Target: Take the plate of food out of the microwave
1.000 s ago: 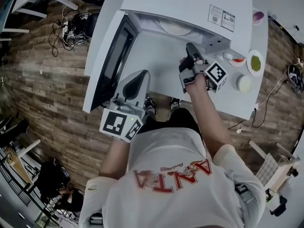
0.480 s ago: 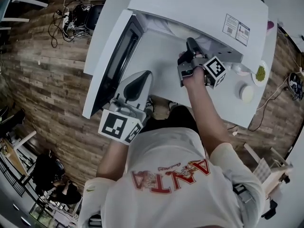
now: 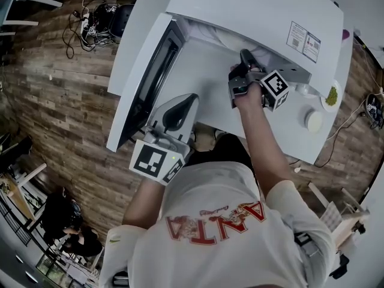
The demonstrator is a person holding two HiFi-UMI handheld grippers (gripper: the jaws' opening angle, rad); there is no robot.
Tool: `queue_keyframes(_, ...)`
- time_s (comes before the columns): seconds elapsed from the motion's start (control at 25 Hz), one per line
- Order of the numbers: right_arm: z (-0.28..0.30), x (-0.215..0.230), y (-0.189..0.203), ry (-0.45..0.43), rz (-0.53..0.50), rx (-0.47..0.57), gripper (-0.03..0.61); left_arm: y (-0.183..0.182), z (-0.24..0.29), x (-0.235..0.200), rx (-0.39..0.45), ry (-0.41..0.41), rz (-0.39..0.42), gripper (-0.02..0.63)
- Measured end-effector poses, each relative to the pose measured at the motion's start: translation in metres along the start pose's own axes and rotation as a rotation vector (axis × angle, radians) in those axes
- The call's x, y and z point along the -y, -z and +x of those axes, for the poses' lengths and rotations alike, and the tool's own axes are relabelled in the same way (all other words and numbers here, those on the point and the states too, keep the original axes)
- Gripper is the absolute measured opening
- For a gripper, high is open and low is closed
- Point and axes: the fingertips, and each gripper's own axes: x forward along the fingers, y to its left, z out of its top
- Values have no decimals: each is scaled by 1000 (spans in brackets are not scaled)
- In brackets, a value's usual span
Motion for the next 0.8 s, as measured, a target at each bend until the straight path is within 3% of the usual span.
queue_keyframes(0.72, -19, 3, -2, -14, -26, -31, 16, 2, 3, 0, -10, 0, -4, 9)
queue_keyframes(0.8, -17, 1, -2, -25, -29, -29, 40, 3, 3, 0, -13, -2, -4, 9)
